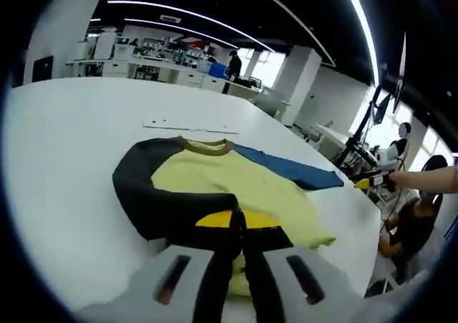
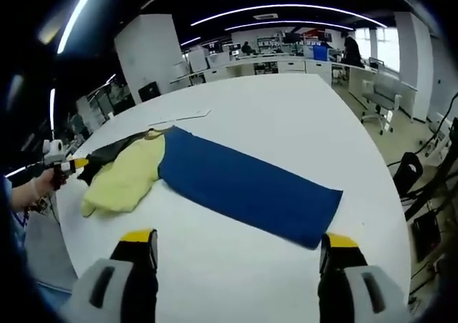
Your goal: Fold the garment on the visible template until the final outline fits inside the template.
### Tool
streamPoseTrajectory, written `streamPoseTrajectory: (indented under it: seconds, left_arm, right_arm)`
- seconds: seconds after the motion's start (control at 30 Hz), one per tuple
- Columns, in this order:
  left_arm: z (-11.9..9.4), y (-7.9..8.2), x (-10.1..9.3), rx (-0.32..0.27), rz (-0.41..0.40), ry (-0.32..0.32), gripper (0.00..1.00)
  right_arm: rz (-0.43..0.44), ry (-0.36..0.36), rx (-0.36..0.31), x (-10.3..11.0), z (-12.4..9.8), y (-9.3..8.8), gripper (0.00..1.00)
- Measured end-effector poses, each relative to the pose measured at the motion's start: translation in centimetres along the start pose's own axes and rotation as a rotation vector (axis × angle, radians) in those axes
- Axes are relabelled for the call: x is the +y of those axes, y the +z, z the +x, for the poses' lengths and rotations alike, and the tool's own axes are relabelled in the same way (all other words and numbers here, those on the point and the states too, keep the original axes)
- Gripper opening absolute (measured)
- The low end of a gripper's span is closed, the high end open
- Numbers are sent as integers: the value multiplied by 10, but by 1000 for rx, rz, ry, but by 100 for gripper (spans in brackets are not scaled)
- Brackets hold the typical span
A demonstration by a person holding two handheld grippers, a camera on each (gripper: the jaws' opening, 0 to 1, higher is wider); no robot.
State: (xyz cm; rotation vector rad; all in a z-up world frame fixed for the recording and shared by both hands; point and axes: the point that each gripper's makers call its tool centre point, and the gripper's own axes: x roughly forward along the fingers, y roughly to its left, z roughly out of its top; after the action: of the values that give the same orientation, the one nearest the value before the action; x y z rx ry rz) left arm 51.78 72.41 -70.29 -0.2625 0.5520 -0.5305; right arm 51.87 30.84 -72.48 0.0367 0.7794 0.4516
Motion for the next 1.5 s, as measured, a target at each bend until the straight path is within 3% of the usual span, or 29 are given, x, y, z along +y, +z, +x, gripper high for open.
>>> streamPoseTrajectory:
  seconds: [0.27, 0.67, 0.77, 0.9, 1.07, 1.2, 1.27, 1.5]
  left_arm:
    - [27, -28, -8, 77, -34, -8, 3]
    - [30, -32, -12, 95, -32, -32, 1]
    - [25, -27, -13, 77, -11, -37, 12]
    - [19, -19, -16, 57, 21, -53, 45]
    - [12, -10, -16, 29, 22, -66, 68]
    - [10, -8, -15, 23, 38, -64, 93]
    - [8, -9, -13, 26, 30, -66, 99]
    - [-8, -14, -4, 51, 10, -69, 99]
  right_arm:
    - [7, -7, 4, -2, -3, -3, 94]
    - [12, 1, 9, 3, 1, -6, 94]
    - [14, 3, 6, 5, 2, -5, 94]
    - [13, 9, 0, 8, 3, -4, 94]
    - [13, 14, 3, 10, 5, -4, 94]
    - [11, 17, 1, 12, 7, -4, 94]
    - [11, 21, -1, 14, 7, -2, 95]
    - [7, 26, -5, 17, 9, 0, 95]
